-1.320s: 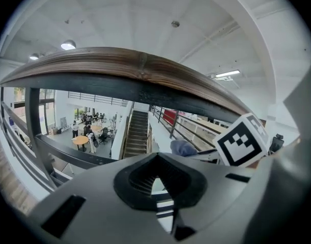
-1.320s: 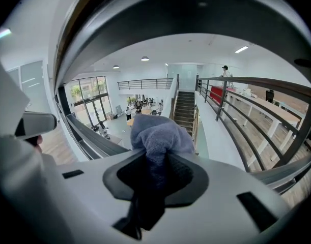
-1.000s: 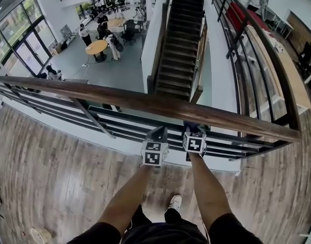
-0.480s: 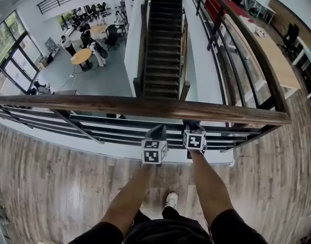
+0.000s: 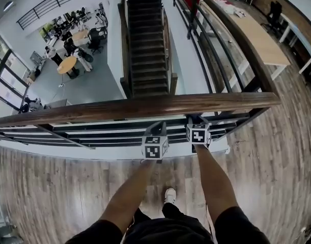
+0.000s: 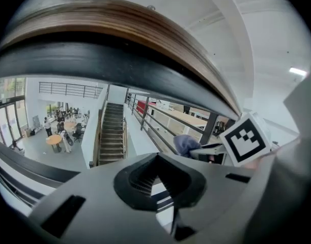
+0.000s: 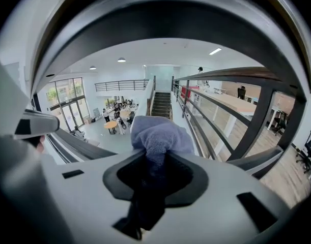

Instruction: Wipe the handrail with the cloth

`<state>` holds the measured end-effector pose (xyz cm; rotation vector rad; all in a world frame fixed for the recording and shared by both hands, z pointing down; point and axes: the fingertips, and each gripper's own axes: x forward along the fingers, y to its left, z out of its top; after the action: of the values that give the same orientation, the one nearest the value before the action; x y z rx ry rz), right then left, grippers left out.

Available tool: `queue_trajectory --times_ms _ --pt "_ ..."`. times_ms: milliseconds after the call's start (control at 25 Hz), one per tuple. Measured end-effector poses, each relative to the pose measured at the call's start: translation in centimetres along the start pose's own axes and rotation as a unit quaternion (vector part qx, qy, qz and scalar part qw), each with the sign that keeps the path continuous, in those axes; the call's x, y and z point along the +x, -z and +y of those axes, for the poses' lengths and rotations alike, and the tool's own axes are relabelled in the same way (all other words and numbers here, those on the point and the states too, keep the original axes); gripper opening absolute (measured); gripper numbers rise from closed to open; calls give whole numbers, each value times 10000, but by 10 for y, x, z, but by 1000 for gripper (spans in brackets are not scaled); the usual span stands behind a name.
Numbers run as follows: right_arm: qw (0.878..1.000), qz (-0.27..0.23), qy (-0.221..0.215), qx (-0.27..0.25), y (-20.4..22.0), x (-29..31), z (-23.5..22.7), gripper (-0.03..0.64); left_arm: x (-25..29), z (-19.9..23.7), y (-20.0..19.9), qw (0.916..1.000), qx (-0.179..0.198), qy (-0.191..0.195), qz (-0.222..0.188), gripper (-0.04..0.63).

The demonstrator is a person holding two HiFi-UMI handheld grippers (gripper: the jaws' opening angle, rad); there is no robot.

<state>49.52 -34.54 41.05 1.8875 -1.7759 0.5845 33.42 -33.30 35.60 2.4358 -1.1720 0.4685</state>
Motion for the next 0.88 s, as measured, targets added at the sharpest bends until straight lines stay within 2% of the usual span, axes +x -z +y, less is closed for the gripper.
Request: queue_trajectory --times_ms 200,440,880 --pt "9992 -47 184 -349 4 -7 -60 92 34 -37 6 9994 163 -22 310 -2" --pt "9987 -5 489 167 20 -15 -138 92 61 -91 10 9979 291 396 416 -2" --pt "9928 24 1010 637 41 -22 -263 92 92 -156 17 9941 536 830 455 -2"
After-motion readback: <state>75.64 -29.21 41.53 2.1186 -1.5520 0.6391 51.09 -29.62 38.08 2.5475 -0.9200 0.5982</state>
